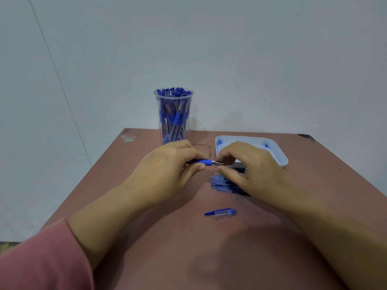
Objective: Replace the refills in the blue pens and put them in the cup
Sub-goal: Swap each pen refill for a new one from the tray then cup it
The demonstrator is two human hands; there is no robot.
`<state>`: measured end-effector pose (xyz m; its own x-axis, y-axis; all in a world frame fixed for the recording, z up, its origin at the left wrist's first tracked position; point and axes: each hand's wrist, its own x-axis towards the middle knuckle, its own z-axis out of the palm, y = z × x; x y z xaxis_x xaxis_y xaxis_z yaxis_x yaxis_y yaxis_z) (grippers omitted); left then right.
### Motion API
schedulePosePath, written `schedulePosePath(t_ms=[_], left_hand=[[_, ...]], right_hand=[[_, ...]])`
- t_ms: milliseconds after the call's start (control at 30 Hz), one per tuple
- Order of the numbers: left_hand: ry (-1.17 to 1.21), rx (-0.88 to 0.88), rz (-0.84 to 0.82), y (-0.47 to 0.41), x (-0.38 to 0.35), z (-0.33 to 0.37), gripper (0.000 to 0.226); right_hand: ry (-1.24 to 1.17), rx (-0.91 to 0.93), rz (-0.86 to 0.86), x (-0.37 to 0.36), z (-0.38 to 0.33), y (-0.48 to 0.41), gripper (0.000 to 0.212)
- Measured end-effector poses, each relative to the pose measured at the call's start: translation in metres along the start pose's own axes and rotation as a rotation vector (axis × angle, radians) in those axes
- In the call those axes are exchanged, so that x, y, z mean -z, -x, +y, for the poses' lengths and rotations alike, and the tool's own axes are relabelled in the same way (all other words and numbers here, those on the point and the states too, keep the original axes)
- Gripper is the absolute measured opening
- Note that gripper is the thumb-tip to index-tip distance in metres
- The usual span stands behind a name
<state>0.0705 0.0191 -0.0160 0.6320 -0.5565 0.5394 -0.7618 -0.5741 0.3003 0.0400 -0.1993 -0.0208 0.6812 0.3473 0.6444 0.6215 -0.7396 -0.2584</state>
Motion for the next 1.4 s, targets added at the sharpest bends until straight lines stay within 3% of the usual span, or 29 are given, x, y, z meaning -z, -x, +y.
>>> schedulePosePath(t_ms=[133, 333, 433, 633, 933, 1300, 1400], left_hand=[[-0.025, -0.008, -0.001, 0.000, 0.000, 0.000, 0.038], [-0.030, 0.000, 0.019, 0.001, -0.001, 0.002, 0.039], [-0.025, 0.009, 0.018, 0.001, -0.002, 0.002, 0.040], [0.027, 0.002, 0.014, 0.000, -0.004, -0.004, 0.032], [-0.062, -0.083, 0.113, -0.001, -0.007, -0.003, 0.041], [0.100, -0.098, 0.145, -0.002, -0.005, -0.004, 0.031], [0.121, -0.093, 0.162, -0.003, -0.003, -0.005, 0.025]], right_hand=[[0.032, -0.002, -0.023, -0.001, 0.000, 0.000, 0.032], [0.190, 0.090, 0.045, -0.002, -0.002, 0.000, 0.014], [0.233, 0.103, 0.013, -0.005, 0.001, -0.002, 0.029], [0.059, 0.021, 0.035, 0.000, -0.002, 0.002, 0.022], [-0.006, -0.046, 0.002, -0.001, -0.001, 0.001, 0.010], [-0.115, -0.048, 0.056, 0.002, -0.011, -0.002, 0.002], [-0.193, -0.128, 0.031, 0.007, -0.015, -0.002, 0.017]])
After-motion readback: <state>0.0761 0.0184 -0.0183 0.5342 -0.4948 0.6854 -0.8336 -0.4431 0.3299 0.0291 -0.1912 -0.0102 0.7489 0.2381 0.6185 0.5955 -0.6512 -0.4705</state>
